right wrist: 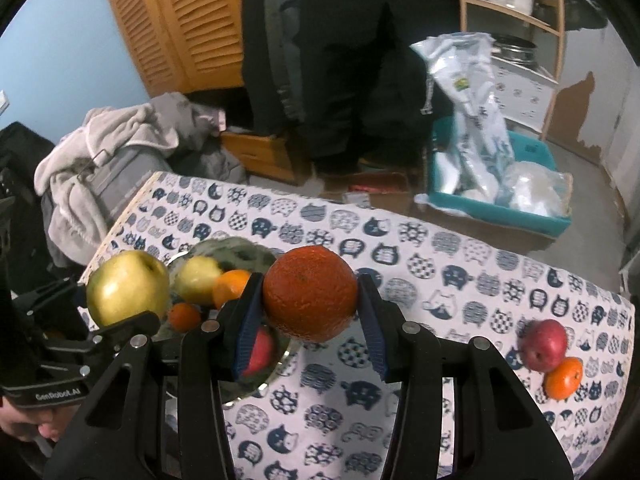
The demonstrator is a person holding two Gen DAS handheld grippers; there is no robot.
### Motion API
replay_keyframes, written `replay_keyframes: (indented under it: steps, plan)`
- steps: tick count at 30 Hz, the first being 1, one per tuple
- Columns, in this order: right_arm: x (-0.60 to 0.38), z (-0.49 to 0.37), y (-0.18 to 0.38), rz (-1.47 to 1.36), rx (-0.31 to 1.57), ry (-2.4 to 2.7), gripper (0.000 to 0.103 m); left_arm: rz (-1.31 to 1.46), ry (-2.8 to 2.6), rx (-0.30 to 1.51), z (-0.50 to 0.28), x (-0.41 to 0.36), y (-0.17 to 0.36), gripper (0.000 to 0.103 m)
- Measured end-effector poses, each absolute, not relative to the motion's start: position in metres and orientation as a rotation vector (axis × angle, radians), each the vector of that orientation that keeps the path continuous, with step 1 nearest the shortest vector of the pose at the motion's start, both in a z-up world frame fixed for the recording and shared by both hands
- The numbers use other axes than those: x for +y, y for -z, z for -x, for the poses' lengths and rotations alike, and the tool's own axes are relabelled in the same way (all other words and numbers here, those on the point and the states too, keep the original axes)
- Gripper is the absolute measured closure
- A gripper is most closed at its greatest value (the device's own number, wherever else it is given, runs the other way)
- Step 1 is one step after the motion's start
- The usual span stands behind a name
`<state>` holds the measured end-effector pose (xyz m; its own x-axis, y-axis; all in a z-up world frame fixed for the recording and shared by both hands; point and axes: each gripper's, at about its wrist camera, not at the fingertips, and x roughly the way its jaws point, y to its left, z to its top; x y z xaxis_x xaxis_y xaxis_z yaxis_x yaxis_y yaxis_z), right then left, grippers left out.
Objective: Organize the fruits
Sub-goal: 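Lift and carry the mango with the left tool while the right tool carries the mandarin to the plate, then lower the mango onto the green plate and open the left tool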
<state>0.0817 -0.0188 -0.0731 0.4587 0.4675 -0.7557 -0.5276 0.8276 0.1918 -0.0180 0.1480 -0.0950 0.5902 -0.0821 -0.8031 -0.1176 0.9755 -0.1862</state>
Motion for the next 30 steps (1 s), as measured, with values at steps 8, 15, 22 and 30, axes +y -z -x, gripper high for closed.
replay_keyframes:
  steps: [8, 15, 22, 30]
  plan:
    - [0.014, -0.085, 0.094, 0.095, 0.954, -0.659, 0.057, 0.27, -0.086, 0.999, 0.026, 0.175, 0.125, 0.037]
    - [0.031, -0.089, 0.117, 0.112, 1.004, -0.676, 0.057, 0.288, -0.118, 1.059, 0.027, 0.183, 0.154, 0.037]
    - [0.039, -0.092, 0.133, 0.126, 1.034, -0.681, 0.057, 0.309, -0.147, 1.121, 0.025, 0.189, 0.179, 0.037]
    - [0.049, -0.095, 0.147, 0.137, 1.066, -0.695, 0.057, 0.324, -0.153, 1.185, 0.024, 0.187, 0.198, 0.037]
